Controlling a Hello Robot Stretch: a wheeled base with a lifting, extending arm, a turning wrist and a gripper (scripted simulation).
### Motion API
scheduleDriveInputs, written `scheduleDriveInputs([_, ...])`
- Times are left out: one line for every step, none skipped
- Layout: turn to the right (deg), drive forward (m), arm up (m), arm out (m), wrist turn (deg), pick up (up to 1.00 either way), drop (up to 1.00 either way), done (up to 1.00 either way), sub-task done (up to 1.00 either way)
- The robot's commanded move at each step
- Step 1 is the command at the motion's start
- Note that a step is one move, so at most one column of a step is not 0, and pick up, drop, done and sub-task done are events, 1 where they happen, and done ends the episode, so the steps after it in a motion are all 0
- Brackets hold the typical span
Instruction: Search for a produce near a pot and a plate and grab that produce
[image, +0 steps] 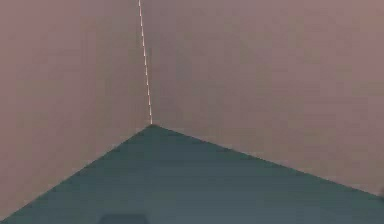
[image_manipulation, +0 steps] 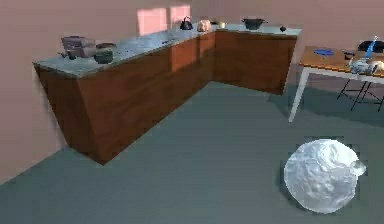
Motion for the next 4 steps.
scheduleDriveInputs([45.0,0.00,0.00,0.00,0.0,0.00,0.00,0.00,0.00])
scheduleDriveInputs([45.0,0.00,0.00,0.00,0.0,0.00,0.00,0.00,0.00])
scheduleDriveInputs([3.0,0.00,0.00,0.00,0.0,0.00,0.00,0.00,0.00])
scheduleDriveInputs([0.0,1.00,0.00,0.00,0.0,0.00,0.00,0.00,0.00])
